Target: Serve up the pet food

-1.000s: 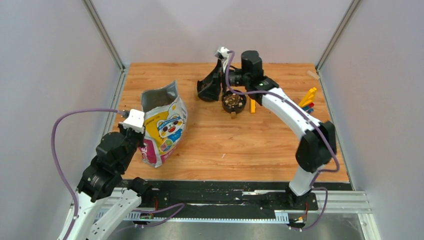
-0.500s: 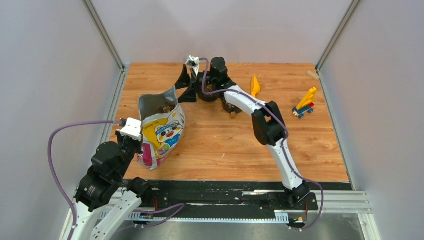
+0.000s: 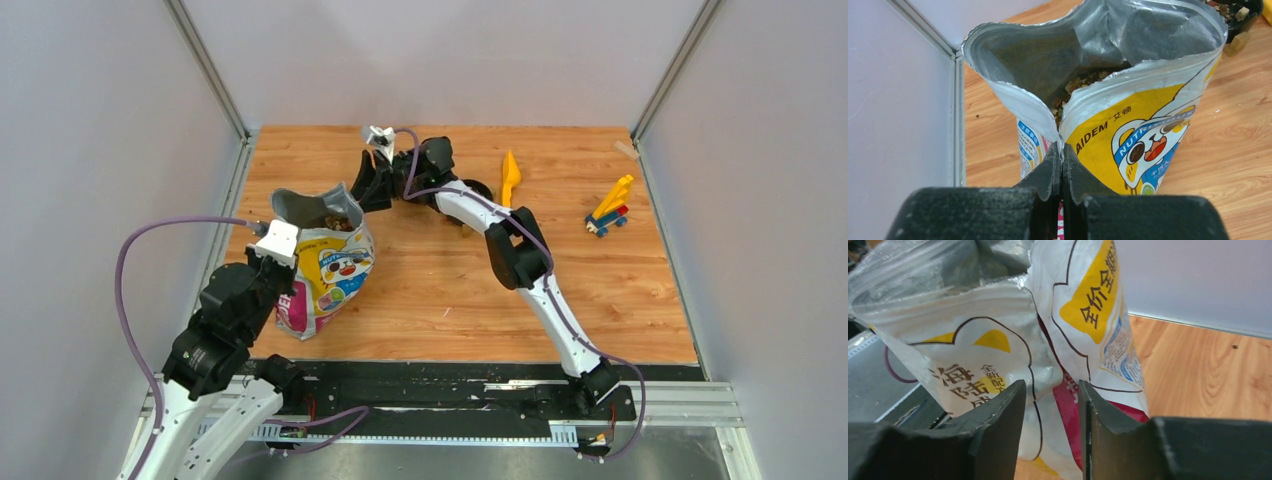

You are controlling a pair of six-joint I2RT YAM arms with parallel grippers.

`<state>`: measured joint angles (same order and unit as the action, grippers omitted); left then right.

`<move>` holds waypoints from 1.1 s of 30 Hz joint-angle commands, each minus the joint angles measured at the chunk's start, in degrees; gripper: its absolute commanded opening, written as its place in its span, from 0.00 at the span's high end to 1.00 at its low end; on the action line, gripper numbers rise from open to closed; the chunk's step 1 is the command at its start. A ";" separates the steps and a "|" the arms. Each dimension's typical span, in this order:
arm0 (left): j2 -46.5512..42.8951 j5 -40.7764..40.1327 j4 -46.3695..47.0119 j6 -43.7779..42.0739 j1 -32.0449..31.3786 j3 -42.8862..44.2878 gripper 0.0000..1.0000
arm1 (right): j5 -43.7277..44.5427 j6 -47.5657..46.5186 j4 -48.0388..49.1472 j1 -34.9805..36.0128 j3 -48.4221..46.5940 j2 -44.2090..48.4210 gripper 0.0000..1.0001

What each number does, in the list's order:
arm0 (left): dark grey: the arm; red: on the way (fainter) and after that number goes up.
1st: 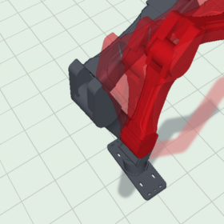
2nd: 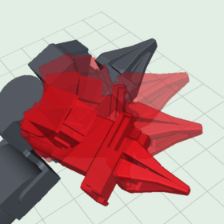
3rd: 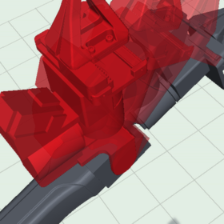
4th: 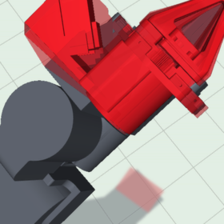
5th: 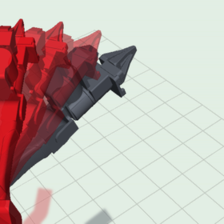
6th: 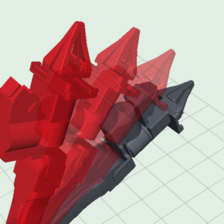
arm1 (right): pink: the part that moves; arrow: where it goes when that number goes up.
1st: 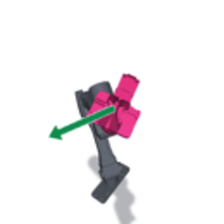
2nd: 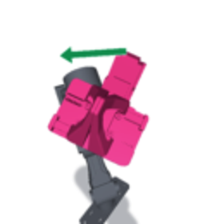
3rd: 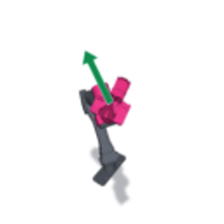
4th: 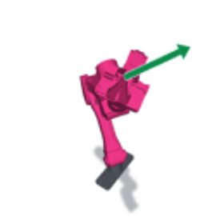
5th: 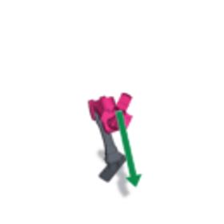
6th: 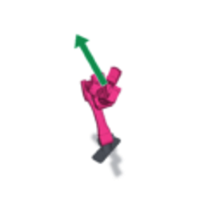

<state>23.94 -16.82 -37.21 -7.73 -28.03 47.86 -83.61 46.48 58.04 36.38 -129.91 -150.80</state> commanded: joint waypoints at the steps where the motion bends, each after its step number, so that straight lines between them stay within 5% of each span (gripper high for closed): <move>1: 1.18 -0.07 8.23 0.41 0.18 1.78 1.00 | 0.18 3.45 6.32 1.60 0.01 1.86 0.67; 4: 1.88 0.22 8.91 0.16 0.17 2.10 1.00 | 4.58 2.74 5.60 1.77 0.44 2.33 0.98; 5: 2.06 0.44 9.04 0.08 0.17 2.43 1.00 | 6.15 2.53 5.56 1.64 1.51 2.85 1.00; 19: 9.27 10.83 17.34 -2.26 0.17 4.79 1.00 | 22.66 -19.35 2.88 -1.25 46.85 37.23 1.00; 23: 9.87 12.61 18.32 -2.18 0.21 4.68 1.00 | 31.98 -24.11 -12.72 -1.32 50.66 45.11 1.00; 24: 9.84 12.60 18.25 -2.15 0.19 4.59 1.00 | 35.12 -25.28 -21.11 -1.20 48.45 46.08 0.88; 25: 9.62 12.45 18.24 -2.15 0.18 4.51 1.00 | 38.06 -26.70 -29.14 -0.96 45.45 46.46 0.65; 28: 8.75 12.32 18.26 -2.20 0.18 3.93 1.00 | 45.03 -32.26 -47.74 0.43 37.05 45.55 0.29; 33: 8.01 11.57 17.65 -2.36 0.18 3.74 1.00 | 58.96 -32.29 -63.05 3.50 30.50 43.33 0.21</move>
<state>33.43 -6.26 -30.06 -8.71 -27.92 49.52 -39.44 17.74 15.14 37.08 -95.18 -105.80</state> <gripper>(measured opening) 0.009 0.788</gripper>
